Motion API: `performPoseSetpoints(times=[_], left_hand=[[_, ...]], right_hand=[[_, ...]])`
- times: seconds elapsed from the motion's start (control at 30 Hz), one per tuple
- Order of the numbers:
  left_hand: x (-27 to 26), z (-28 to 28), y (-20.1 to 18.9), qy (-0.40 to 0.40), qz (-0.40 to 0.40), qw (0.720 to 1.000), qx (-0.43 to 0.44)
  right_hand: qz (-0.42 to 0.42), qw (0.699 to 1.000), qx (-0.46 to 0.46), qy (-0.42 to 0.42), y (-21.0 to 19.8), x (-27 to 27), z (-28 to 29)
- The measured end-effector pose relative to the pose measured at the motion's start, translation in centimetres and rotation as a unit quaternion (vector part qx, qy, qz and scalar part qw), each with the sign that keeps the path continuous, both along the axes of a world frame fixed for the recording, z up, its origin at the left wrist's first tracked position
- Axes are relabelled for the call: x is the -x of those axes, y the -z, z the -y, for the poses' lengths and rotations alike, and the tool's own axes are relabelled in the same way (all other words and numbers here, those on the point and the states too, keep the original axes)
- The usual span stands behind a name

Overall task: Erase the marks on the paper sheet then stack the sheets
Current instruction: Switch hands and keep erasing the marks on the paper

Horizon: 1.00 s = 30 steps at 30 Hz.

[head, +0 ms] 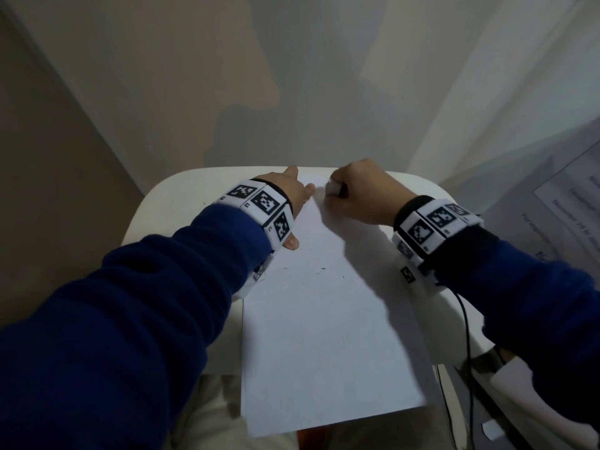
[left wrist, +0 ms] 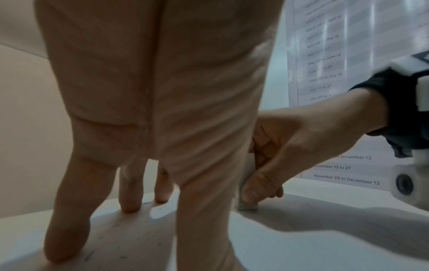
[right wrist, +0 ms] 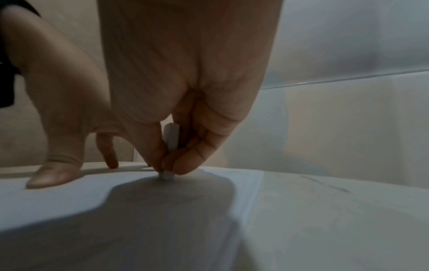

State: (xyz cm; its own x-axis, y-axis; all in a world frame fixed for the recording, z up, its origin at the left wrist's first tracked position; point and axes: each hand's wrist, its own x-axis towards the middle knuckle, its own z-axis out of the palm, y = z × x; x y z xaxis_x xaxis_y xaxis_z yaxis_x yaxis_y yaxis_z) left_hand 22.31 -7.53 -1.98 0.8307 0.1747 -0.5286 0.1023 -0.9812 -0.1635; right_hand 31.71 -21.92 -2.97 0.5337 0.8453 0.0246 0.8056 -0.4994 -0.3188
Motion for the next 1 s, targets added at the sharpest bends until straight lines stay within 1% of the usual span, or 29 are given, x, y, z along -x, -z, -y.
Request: performPoseSetpoints(times=[0.1, 0.23, 0.33, 0.53, 0.73, 0.9, 1.0], left_hand=[[0.0, 0.1, 0.0, 0.000, 0.004, 1.000, 0.001], [0.2, -0.2, 0.3, 0.008, 0.015, 1.000, -0.002], [0.1, -0.1, 0.2, 0.002, 0.005, 1.000, -0.003], [0.2, 0.2, 0.0, 0.001, 0.009, 1.000, -0.004], [0.2, 0.4, -0.5, -0.006, 0.000, 1.000, -0.005], [0.0, 0.4, -0.5, -0.006, -0.006, 1.000, 0.002], [0.0, 0.0, -0.2, -0.004, -0.004, 1.000, 0.004]], right_hand=[[0.001, 0.999, 0.032, -0.028, -0.1, 0.3, 0.7], [0.004, 1.000, -0.006, 0.001, -0.2, -0.7, -0.1], [0.002, 1.000, -0.019, 0.018, 0.0, -0.8, -0.4], [0.007, 0.998, 0.051, -0.028, -0.6, -0.1, 0.4], [0.002, 1.000, 0.016, 0.015, -0.5, -1.2, -0.3], [-0.007, 0.998, 0.051, -0.025, -0.7, 0.0, 1.0], [-0.004, 0.999, 0.039, -0.010, -0.9, -0.8, 0.5]])
